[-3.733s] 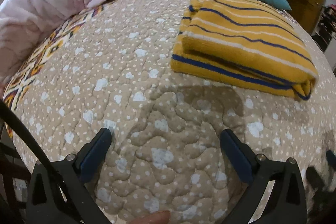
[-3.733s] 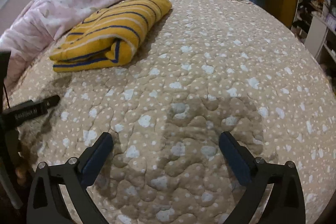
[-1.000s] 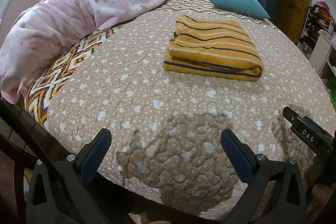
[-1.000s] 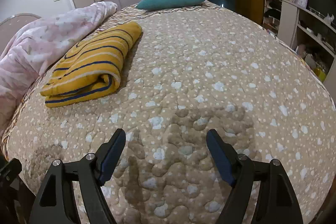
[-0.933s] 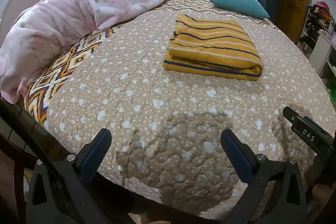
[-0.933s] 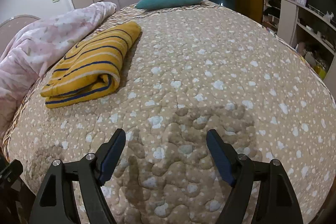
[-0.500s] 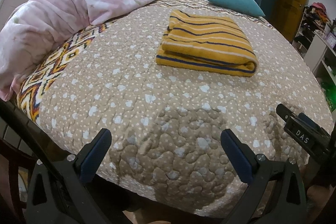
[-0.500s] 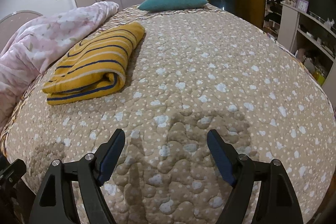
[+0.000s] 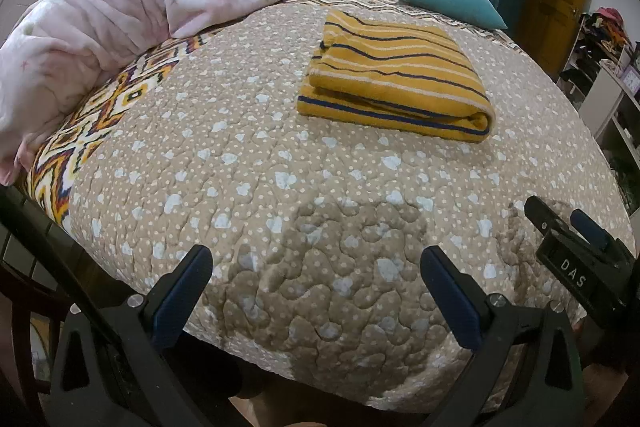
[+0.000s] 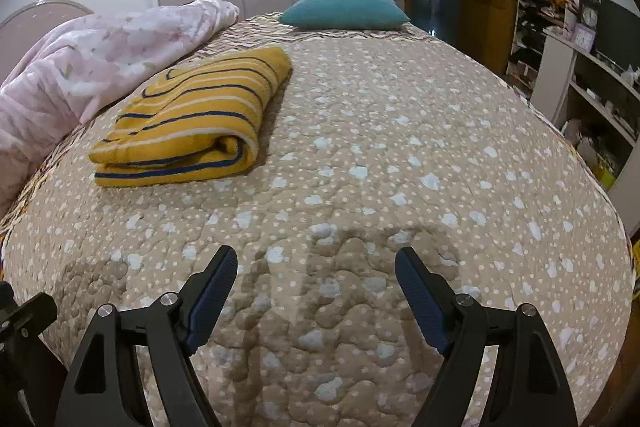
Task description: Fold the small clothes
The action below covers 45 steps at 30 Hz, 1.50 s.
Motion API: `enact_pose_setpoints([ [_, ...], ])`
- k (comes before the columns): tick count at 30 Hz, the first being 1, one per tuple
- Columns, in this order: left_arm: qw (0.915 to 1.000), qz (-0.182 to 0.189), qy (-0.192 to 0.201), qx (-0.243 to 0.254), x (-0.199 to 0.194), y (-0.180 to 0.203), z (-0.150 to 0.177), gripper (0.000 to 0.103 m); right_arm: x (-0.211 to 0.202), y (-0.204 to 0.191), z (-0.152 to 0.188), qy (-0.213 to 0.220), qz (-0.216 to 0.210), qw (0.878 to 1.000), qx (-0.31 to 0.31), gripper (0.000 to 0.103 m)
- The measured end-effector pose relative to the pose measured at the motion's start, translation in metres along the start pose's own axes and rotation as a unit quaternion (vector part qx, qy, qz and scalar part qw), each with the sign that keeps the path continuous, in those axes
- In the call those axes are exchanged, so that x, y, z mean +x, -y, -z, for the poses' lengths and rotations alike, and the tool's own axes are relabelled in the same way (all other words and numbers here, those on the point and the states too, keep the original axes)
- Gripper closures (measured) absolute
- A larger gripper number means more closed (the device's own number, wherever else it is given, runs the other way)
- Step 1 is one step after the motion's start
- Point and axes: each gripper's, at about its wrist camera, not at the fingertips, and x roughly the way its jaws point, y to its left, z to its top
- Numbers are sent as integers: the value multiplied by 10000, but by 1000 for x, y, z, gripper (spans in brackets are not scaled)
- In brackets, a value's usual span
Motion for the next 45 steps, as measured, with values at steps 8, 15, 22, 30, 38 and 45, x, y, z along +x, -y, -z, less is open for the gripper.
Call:
enact_pose_setpoints([
  [8,10000,-33,7,-23,1,-1,0,0,-5,-12,-1,92,48,9996,-274,17],
  [15,10000,-30,1,-28,1,-1,0,0,-3,-14,1,40,50,9995,-298,17],
  [22,9999,-100,100,0,-1,-1,-2,0,-5,-14,1,63,64,9994,-322,17],
  [30,9998,-135,162,10,-3,0,-2,0,-9,-21,1,155,100,9986,-501,16],
  [38,9998,-132,136,0,-1,1,0,0,-8,-22,3,126,110,9986,-495,15],
  [45,9999,-120,116,-9,-1,1,0,0,-8,-23,5,112,107,9987,-484,15],
])
